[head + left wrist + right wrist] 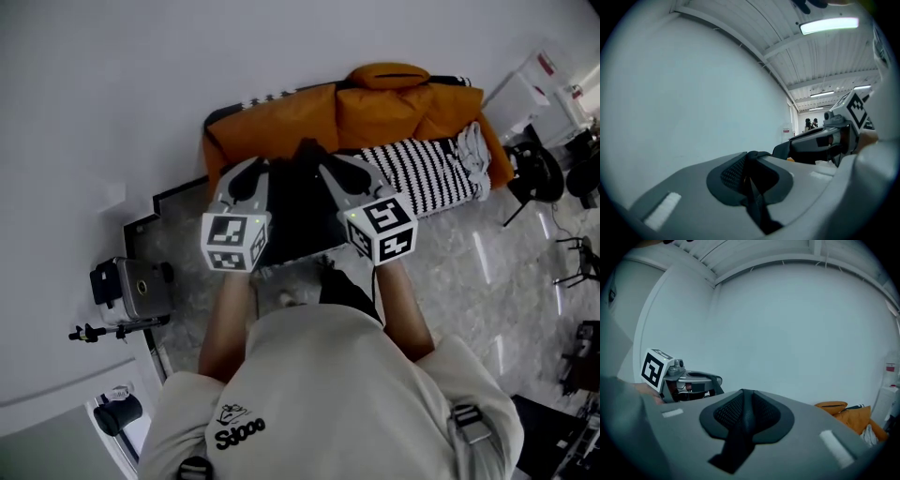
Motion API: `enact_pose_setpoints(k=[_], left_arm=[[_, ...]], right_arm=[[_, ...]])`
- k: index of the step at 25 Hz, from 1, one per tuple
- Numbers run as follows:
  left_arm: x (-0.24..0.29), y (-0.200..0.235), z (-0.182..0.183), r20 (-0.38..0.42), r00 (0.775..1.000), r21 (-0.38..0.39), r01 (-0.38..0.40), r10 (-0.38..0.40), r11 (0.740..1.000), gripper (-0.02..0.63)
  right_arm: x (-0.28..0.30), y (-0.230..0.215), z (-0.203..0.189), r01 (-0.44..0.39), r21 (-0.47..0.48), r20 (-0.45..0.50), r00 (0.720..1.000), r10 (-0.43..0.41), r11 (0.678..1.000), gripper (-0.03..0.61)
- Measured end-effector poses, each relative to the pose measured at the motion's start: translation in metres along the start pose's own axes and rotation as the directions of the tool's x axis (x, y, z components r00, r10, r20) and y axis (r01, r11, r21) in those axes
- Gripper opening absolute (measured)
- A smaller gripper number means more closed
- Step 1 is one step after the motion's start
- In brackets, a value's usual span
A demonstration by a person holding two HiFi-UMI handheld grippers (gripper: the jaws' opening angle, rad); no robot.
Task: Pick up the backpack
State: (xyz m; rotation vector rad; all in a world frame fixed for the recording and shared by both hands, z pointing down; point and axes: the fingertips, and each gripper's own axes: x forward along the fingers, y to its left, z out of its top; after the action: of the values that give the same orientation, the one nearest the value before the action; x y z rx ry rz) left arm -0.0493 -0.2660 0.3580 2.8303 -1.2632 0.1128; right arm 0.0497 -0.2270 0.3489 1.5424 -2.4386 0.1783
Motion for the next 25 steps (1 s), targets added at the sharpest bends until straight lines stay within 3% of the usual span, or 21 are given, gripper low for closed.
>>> enact_pose_setpoints(k=[10, 25], left_arm=[[-0.019, -0.035, 0.061, 0.099, 0.994, 0.054, 0.043, -0.048, 0.998, 0.012], [-0.049, -0.059, 0.091, 0.137, 0.987, 0.112, 0.069, -0.084, 0.991, 0.012]], right_arm=[[-0.052, 0.002, 0.048, 0.019, -0.031, 0.078, 0.997, -0.017, 0.999, 0.067], [-0.091, 0.017, 0.073, 0.036, -0.054, 0.157, 0.987, -0.027, 0.998, 0.064]])
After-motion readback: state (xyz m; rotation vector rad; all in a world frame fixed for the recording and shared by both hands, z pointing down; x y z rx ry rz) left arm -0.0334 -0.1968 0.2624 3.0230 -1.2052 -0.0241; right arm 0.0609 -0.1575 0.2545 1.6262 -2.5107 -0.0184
